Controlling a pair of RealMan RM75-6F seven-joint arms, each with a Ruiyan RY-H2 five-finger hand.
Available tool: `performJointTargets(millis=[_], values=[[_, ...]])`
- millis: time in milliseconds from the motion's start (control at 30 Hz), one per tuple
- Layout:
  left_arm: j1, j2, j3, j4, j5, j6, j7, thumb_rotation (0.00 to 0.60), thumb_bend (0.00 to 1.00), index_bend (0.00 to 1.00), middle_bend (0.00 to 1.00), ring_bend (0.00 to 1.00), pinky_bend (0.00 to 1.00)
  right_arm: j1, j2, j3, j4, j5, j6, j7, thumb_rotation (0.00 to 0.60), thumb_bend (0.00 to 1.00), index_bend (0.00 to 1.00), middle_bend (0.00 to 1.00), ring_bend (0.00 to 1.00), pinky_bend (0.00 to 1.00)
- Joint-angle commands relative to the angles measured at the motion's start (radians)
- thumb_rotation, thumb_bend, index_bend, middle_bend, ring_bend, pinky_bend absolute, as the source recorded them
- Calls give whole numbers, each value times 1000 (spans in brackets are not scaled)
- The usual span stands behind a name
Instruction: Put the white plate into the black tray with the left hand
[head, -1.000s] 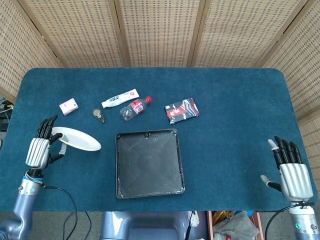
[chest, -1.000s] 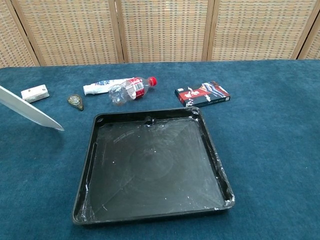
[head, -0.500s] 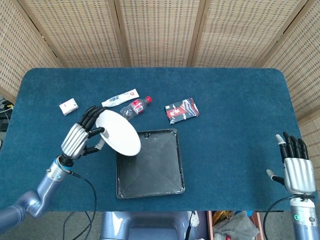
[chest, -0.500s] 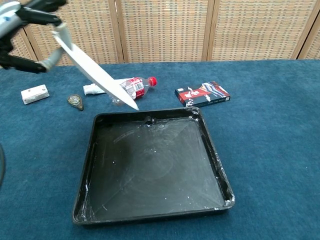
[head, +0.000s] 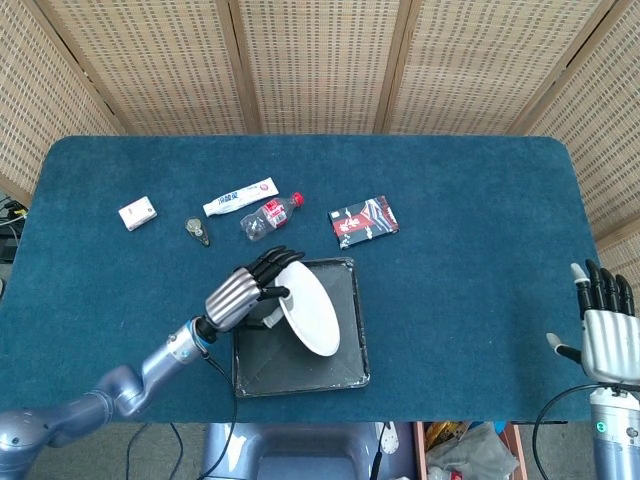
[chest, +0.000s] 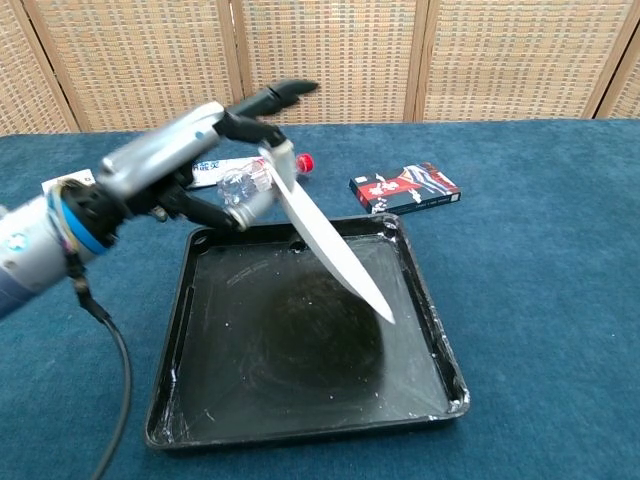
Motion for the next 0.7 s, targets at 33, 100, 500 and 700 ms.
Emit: performJointTargets(millis=[33, 100, 500, 700], values=[[-33, -55, 33, 60, -3, -23, -40, 600, 541, 833, 0, 0, 0, 0, 0, 0, 0, 2, 0, 0, 600, 0, 0, 0, 0, 0], [-39, -68, 44, 81, -3, -22, -42, 600, 539, 833, 0, 0, 0, 1, 0, 0, 0, 3, 0, 0, 600, 0, 0, 0, 0, 0], [-111, 99, 147, 10, -18, -278, 116, 600, 0, 0, 0, 0, 0, 2, 4, -5, -5, 0, 0, 2, 600, 0, 0, 0, 0, 0], [-119, 242, 141, -216, -106, -411, 219, 600, 0, 0, 0, 0, 0, 2, 5, -11, -12, -9, 3, 0, 600, 0, 0, 0, 0, 0]])
